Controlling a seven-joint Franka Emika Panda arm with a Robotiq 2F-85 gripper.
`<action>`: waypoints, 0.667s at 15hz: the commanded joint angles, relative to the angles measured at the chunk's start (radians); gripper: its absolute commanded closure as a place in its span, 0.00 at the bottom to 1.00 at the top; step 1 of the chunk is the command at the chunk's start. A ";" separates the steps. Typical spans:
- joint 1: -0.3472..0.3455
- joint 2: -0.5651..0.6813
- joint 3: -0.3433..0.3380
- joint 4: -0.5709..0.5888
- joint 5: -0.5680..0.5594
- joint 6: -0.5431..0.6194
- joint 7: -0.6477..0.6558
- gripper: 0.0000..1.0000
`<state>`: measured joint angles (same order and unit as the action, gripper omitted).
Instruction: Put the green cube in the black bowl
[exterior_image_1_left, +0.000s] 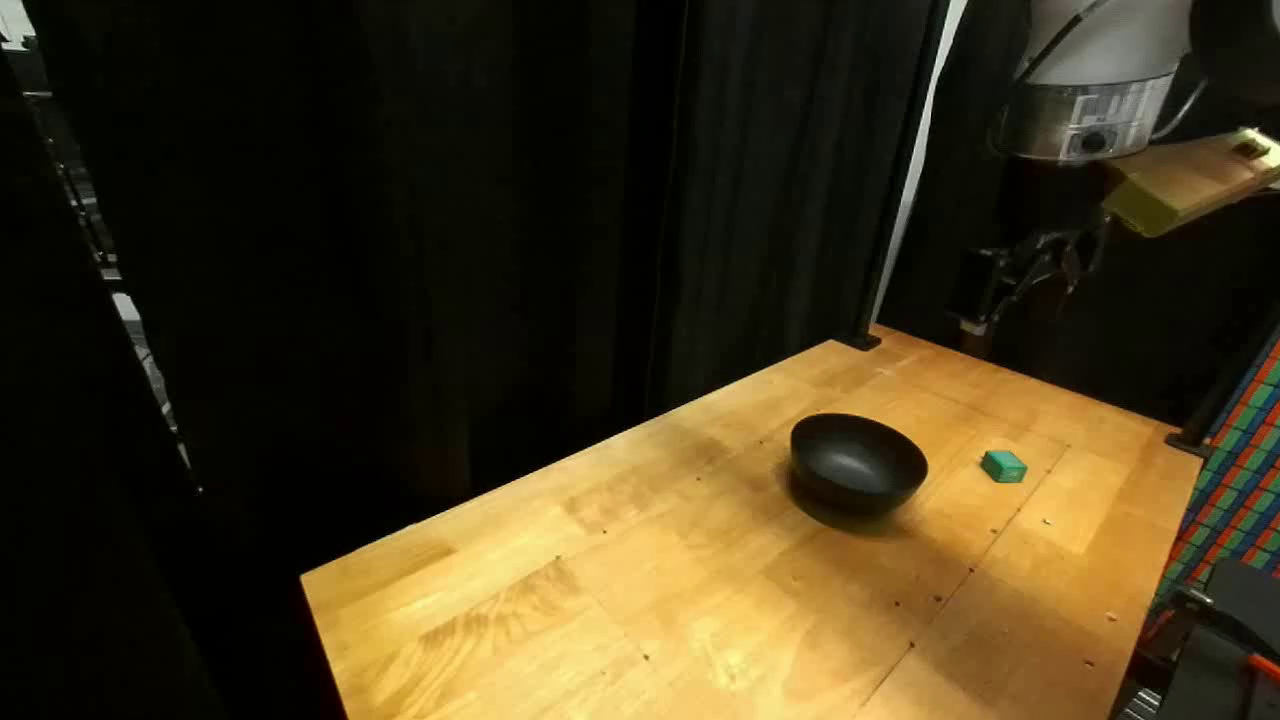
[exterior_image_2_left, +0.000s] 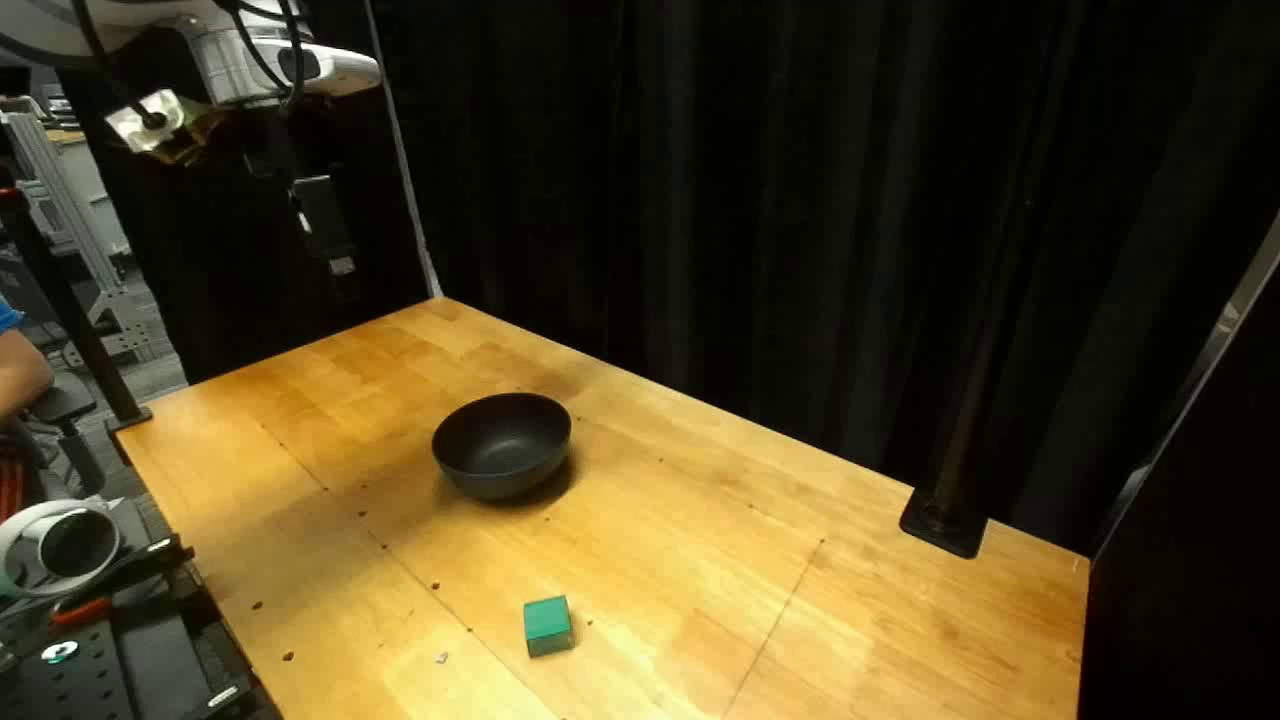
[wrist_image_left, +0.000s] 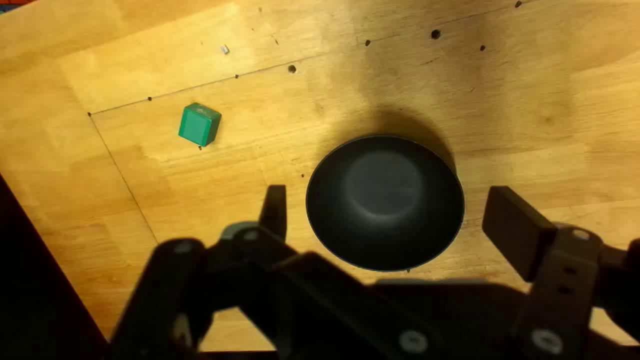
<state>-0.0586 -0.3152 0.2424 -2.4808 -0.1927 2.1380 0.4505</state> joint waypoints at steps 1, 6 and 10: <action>0.028 0.002 -0.027 0.005 -0.009 -0.003 0.007 0.00; 0.005 0.060 -0.064 0.026 -0.005 0.023 -0.005 0.00; -0.036 0.184 -0.170 0.036 0.002 0.114 -0.038 0.00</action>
<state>-0.0697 -0.2307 0.1423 -2.4718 -0.1927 2.1767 0.4467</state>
